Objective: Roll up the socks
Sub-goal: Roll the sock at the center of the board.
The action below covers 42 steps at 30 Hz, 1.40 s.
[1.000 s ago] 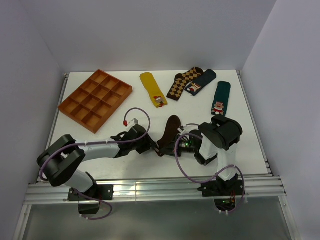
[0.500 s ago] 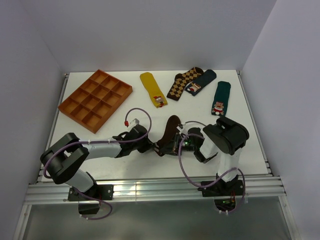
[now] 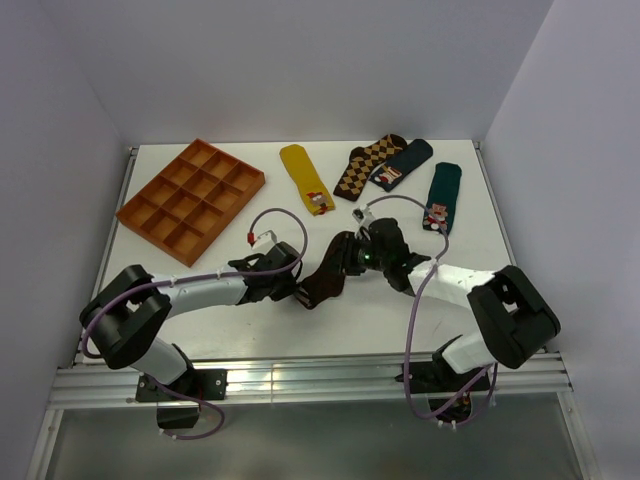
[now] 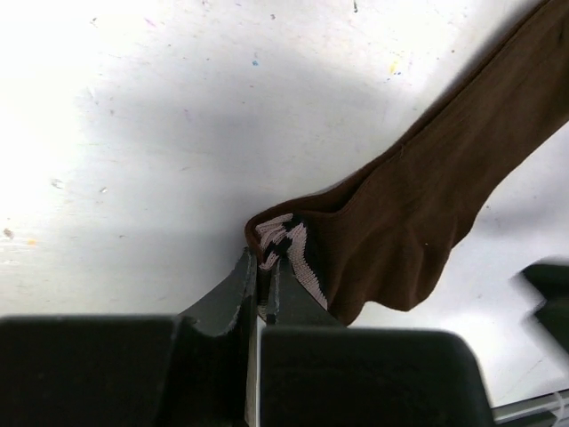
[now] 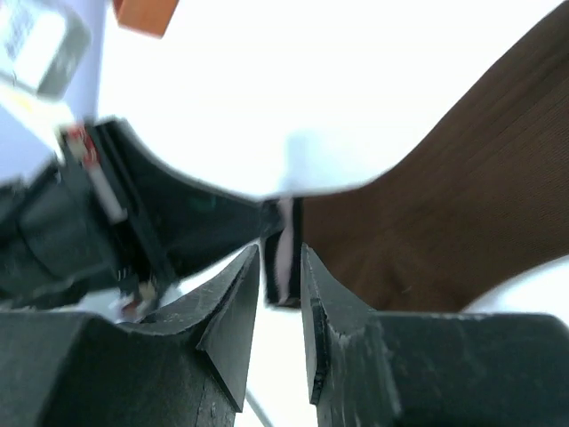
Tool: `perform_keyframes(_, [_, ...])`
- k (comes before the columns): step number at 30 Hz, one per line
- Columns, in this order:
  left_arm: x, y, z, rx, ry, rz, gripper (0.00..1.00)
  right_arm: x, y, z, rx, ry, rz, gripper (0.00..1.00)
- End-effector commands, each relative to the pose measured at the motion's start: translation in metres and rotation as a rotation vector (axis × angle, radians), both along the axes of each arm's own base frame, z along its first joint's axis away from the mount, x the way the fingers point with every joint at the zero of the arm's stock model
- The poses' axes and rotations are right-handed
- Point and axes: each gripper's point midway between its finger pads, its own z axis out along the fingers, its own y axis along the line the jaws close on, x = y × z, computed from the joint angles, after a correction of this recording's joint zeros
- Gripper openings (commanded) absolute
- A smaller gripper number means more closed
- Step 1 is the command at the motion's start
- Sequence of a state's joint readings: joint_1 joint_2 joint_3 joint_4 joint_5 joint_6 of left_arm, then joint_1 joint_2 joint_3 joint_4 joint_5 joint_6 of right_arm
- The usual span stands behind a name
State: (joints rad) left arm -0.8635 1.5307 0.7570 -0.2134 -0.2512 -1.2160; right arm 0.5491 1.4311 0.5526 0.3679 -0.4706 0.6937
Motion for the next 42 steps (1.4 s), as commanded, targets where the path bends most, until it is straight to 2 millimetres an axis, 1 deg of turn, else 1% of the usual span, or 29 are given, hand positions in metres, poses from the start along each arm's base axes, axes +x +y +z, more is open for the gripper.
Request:
perform_keyframes(1, [-0.004,0.016,-0.002,0.097,0.004,-0.025,0.00,0.020,-0.027,-0.017,-0.232,-0.056,-0.071,0.33])
perform_keyframes(3, [-0.005,0.014,-0.002,0.094,0.005,-0.035,0.00,0.031,-0.031,-0.019,-0.279,-0.064,-0.101,0.33])
perform_keyframes(4, [-0.006,0.014,-0.003,0.094,0.008,-0.038,0.00,0.034,-0.034,-0.031,-0.315,-0.043,-0.109,0.33])
perform_keyframes(6, [-0.006,0.013,-0.002,0.094,0.008,-0.053,0.00,0.044,-0.036,-0.037,-0.352,-0.039,-0.134,0.33])
perform_keyframes(7, [-0.006,0.013,-0.002,0.095,0.010,-0.057,0.00,0.045,-0.037,-0.046,-0.374,-0.020,-0.140,0.33])
perform_keyframes(13, [-0.009,0.020,0.002,0.147,0.016,-0.097,0.00,0.067,-0.046,-0.066,-0.475,0.002,-0.191,0.33])
perform_keyframes(14, [-0.010,0.021,0.001,0.154,0.015,-0.104,0.00,0.074,-0.046,-0.064,-0.479,-0.007,-0.200,0.33])
perform_keyframes(15, [-0.011,0.025,-0.001,0.169,0.026,-0.105,0.00,0.074,-0.049,-0.071,-0.503,0.013,-0.204,0.33])
perform_keyframes(17, [-0.011,0.028,-0.004,0.173,0.038,-0.105,0.00,0.083,-0.052,-0.070,-0.529,-0.002,-0.217,0.33])
perform_keyframes(18, [-0.011,0.028,-0.004,0.174,0.044,-0.106,0.00,0.085,-0.053,-0.072,-0.539,0.001,-0.218,0.33])
perform_keyframes(20, [-0.010,0.028,-0.007,0.173,0.057,-0.109,0.00,0.088,-0.051,-0.066,-0.539,-0.024,-0.201,0.33])
perform_keyframes(22, [-0.008,0.024,-0.005,0.172,0.062,-0.116,0.00,0.089,-0.046,-0.048,-0.505,-0.076,-0.186,0.33])
perform_keyframes(23, [-0.008,0.022,-0.007,0.181,0.069,-0.120,0.00,0.086,-0.046,-0.044,-0.505,-0.099,-0.166,0.33])
perform_keyframes(24, [-0.003,0.018,-0.003,0.174,0.063,-0.119,0.00,0.086,-0.044,-0.036,-0.497,-0.135,-0.165,0.33])
perform_keyframes(25, [-0.002,0.016,-0.003,0.177,0.066,-0.122,0.00,0.083,-0.038,-0.015,-0.472,-0.194,-0.159,0.33])
perform_keyframes(28, [0.002,0.012,-0.001,0.180,0.070,-0.123,0.00,0.071,-0.035,0.002,-0.472,-0.281,-0.138,0.33])
perform_keyframes(29, [0.003,0.009,0.000,0.178,0.073,-0.125,0.00,0.062,-0.032,0.012,-0.468,-0.332,-0.131,0.34])
perform_keyframes(30, [0.004,0.008,0.001,0.178,0.073,-0.125,0.00,0.058,-0.031,0.016,-0.469,-0.359,-0.130,0.34])
perform_keyframes(31, [0.005,0.008,0.000,0.182,0.075,-0.124,0.00,0.042,-0.024,0.017,-0.469,-0.391,-0.099,0.37])
perform_keyframes(32, [0.005,0.008,0.001,0.190,0.078,-0.126,0.00,0.037,-0.019,0.020,-0.460,-0.419,-0.096,0.39])
perform_keyframes(34, [0.006,0.009,0.001,0.198,0.082,-0.124,0.00,0.026,-0.017,0.019,-0.475,-0.455,-0.104,0.42])
perform_keyframes(35, [0.007,0.008,0.002,0.200,0.078,-0.126,0.00,0.012,-0.010,0.016,-0.462,-0.482,-0.081,0.43])
perform_keyframes(36, [0.006,0.008,0.002,0.202,0.080,-0.127,0.00,0.007,-0.009,0.015,-0.461,-0.499,-0.077,0.45])
perform_keyframes(37, [0.007,0.008,0.002,0.203,0.080,-0.127,0.00,-0.002,-0.012,0.006,-0.466,-0.500,-0.068,0.45])
perform_keyframes(38, [0.007,0.007,0.004,0.202,0.080,-0.130,0.00,-0.012,-0.002,0.014,-0.426,-0.539,-0.051,0.45])
perform_keyframes(39, [0.007,0.008,0.004,0.209,0.082,-0.130,0.00,-0.017,0.000,0.013,-0.418,-0.553,-0.046,0.46])
perform_keyframes(40, [0.007,0.009,0.004,0.212,0.083,-0.130,0.00,-0.024,-0.001,0.005,-0.423,-0.560,-0.029,0.48])
perform_keyframes(41, [0.008,0.009,0.005,0.213,0.083,-0.131,0.00,-0.028,0.003,0.008,-0.408,-0.582,-0.024,0.48])
perform_keyframes(42, [0.006,0.010,0.004,0.219,0.086,-0.133,0.00,-0.037,0.009,0.009,-0.400,-0.600,-0.004,0.48])
